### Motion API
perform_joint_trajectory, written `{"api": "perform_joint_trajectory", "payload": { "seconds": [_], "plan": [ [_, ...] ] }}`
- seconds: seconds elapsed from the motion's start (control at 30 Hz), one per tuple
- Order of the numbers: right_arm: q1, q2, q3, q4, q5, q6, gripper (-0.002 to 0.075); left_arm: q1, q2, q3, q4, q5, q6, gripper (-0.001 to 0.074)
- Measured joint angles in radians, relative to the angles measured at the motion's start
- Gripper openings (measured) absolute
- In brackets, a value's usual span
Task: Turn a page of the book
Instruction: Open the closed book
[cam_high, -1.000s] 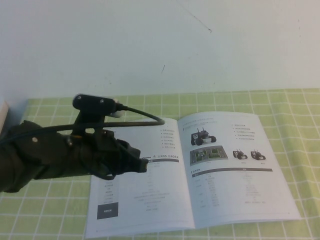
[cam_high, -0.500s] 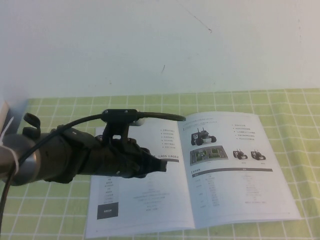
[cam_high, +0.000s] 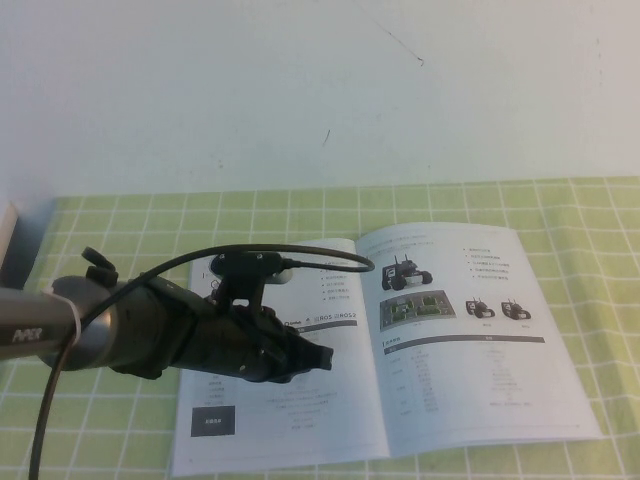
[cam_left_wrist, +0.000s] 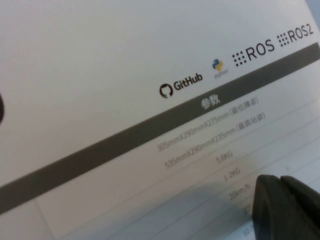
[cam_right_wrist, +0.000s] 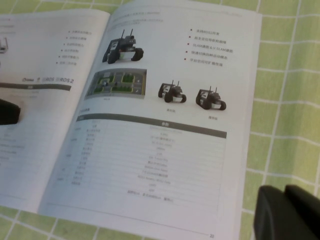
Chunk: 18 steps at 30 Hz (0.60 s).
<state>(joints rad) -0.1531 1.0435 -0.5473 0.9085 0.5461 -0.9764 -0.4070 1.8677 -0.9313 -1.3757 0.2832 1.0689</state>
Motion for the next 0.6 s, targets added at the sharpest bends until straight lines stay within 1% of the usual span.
{"api": "perform_joint_trajectory", "payload": {
  "seconds": [0.23, 0.6],
  "plan": [
    [0.000, 0.000, 0.000, 0.000, 0.000, 0.002, 0.0067, 0.000, 0.026, -0.007, -0.014, 0.004, 0.002, -0.0004],
    [0.000, 0.000, 0.000, 0.000, 0.000, 0.002, 0.0070, 0.000, 0.029, -0.010, -0.029, 0.015, 0.007, -0.0004]
  ]
}}
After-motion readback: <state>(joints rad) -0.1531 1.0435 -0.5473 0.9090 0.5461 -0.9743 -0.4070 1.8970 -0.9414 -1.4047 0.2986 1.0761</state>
